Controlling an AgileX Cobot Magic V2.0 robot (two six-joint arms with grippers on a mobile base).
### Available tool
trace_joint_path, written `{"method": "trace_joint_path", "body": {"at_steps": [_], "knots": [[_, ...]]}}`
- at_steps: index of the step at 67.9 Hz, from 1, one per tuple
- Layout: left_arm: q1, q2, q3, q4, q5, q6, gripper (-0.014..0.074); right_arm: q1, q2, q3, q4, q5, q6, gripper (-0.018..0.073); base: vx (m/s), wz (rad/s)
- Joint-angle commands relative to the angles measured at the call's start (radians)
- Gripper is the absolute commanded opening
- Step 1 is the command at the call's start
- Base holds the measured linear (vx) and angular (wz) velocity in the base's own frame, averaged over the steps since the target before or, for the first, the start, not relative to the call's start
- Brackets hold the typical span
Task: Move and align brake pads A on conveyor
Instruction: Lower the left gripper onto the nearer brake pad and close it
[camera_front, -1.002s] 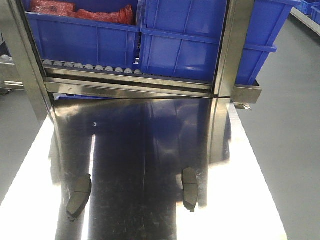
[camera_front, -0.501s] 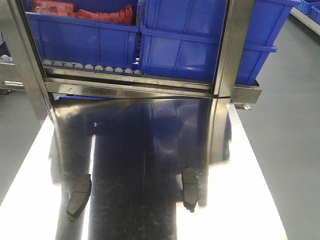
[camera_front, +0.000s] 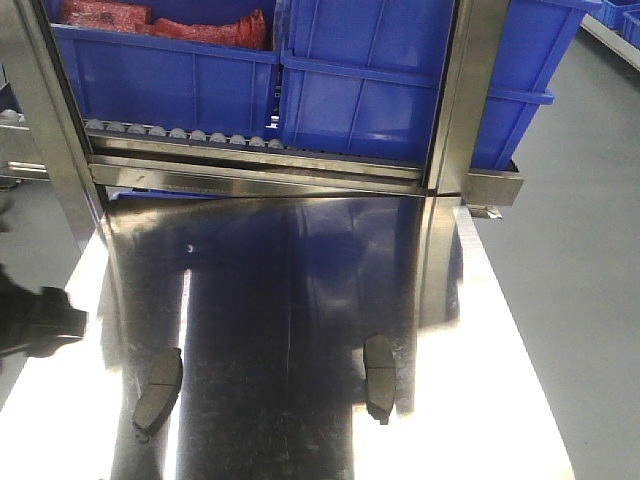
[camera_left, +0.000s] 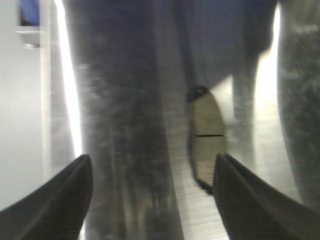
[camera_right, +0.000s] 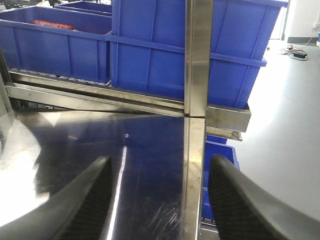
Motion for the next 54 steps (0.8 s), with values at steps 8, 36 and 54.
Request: {"method": "trace_joint_path", "body": {"at_steps": [8, 36, 54], "knots": [[-0.11, 0.116, -0.057, -0.002, -0.089, -0.056, 0.0503, -0.001, 0.014, -0.027, -0.005, -0.079, 0.0, 0.0419, 0.0, 0.0], [-0.17, 0.377, -0.136, 0.074, -0.091, -0.172, 0.0503, -0.001, 0.014, -0.027, -0.005, -0.079, 0.0, 0.0419, 0.0, 0.0], [-0.221, 0.478, -0.211, 0.079, -0.028, -0.204, 0.0503, -0.001, 0.014, -0.027, -0.005, -0.079, 0.0, 0.0419, 0.0, 0.0]]}}
